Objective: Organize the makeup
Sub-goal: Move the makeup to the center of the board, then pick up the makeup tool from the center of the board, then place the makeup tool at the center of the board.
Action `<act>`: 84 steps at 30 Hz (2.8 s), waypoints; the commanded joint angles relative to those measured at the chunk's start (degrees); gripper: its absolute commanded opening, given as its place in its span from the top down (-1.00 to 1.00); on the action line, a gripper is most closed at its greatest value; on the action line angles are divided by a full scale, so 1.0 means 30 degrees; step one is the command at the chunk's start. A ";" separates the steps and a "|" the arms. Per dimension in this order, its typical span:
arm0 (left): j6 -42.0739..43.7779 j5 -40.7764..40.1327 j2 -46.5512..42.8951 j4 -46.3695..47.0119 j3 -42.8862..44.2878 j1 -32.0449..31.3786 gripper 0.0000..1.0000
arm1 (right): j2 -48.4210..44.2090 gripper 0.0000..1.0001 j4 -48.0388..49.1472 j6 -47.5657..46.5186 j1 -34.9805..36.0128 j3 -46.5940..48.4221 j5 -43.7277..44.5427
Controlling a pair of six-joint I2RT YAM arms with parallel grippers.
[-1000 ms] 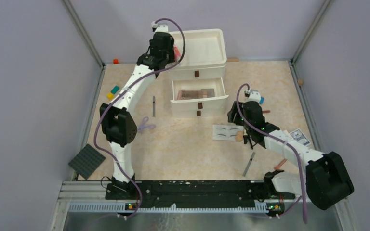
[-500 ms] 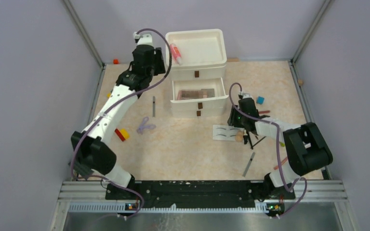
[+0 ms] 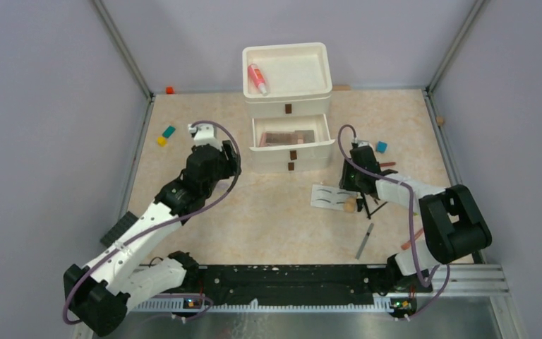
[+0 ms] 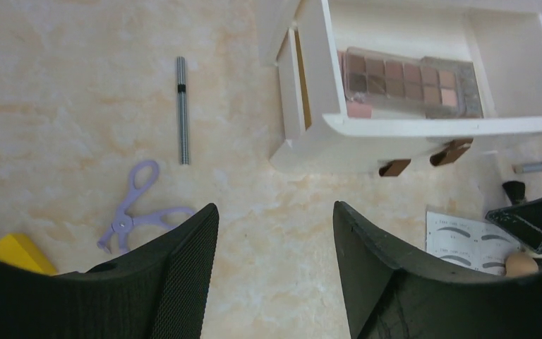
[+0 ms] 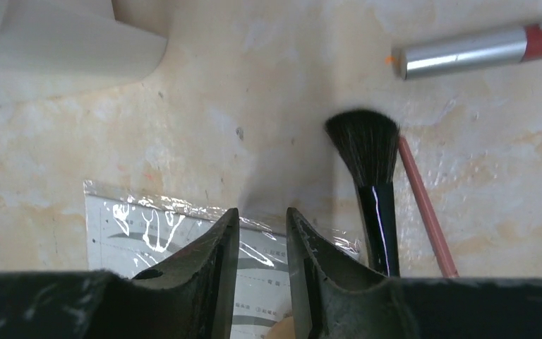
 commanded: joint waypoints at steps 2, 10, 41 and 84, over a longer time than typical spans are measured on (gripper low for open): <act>-0.1697 0.0058 -0.1823 0.0558 -0.2638 -0.1347 -0.27 | -0.1343 0.40 -0.2671 0.0616 0.1415 -0.1519 -0.0458; -0.3304 0.1610 0.0515 0.1705 -0.5007 -0.5816 -0.13 | -0.3308 0.43 -0.3204 0.2865 0.4189 -0.2846 -0.1367; -0.4017 0.0140 0.5993 0.4121 -0.4784 -1.0540 -0.11 | -0.7908 -0.27 -1.3150 0.7536 0.7216 -0.0862 0.0395; -0.0980 0.4351 0.6884 0.7557 -0.5356 -1.3128 0.09 | -0.4479 0.14 -0.4679 0.1476 0.2200 -0.0423 -0.3625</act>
